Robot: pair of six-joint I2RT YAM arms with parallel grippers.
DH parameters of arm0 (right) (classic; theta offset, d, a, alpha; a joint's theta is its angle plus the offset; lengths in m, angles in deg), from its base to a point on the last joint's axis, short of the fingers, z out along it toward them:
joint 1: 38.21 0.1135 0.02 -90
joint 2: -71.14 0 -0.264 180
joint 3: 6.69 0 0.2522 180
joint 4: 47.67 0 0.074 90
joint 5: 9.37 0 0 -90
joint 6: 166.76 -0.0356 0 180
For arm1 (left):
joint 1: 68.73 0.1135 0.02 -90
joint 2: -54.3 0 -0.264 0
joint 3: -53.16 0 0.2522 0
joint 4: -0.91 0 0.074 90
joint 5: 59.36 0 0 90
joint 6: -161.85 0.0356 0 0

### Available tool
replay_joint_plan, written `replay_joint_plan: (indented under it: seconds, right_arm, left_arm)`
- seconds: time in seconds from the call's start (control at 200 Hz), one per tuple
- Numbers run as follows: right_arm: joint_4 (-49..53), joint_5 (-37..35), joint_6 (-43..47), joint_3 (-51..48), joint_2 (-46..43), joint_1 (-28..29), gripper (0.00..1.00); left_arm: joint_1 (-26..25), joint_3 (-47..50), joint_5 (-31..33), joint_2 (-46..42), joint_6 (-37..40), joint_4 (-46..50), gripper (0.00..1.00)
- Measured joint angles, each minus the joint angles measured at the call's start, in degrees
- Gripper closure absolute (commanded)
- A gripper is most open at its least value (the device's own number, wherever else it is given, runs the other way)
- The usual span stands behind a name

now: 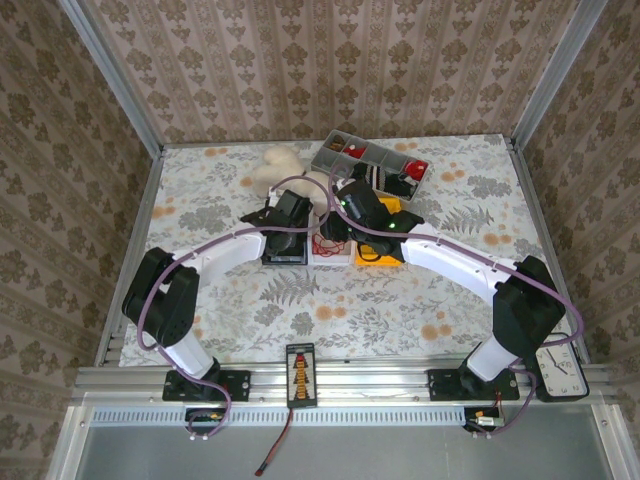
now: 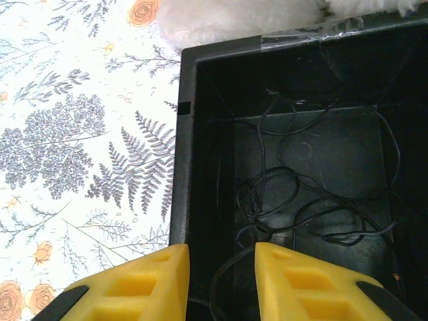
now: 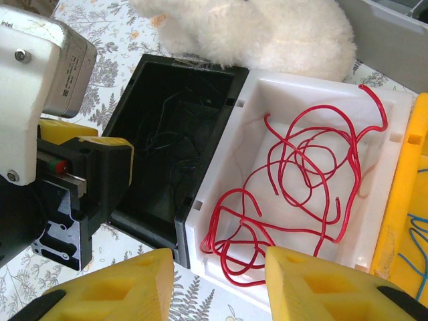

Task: Untangle the cables

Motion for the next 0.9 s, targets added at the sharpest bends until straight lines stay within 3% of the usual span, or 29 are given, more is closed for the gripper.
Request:
replay_joint_plan:
  seconds: [0.28, 0.51, 0.595, 0.9]
  right_arm:
    - [0.00, 0.00, 0.02, 0.00, 0.00, -0.28, 0.59]
    - [0.07, 0.00, 0.02, 0.00, 0.00, -0.55, 0.59]
    - [0.09, -0.02, 0.02, 0.00, -0.09, -0.74, 0.59]
    - [0.04, -0.04, 0.00, -0.46, -1.70, -0.87, 0.59]
  left_arm:
    - [0.00, 0.00, 0.39, 0.11, -0.50, 0.83, 0.74]
    - [0.00, -0.02, 0.33, 2.69, -1.25, 0.96, 0.89]
    - [0.00, -0.48, 0.39, 3.43, -1.44, 1.70, 1.00]
    - [-1.36, -5.68, 7.39, 3.72, 2.03, 4.50, 1.00]
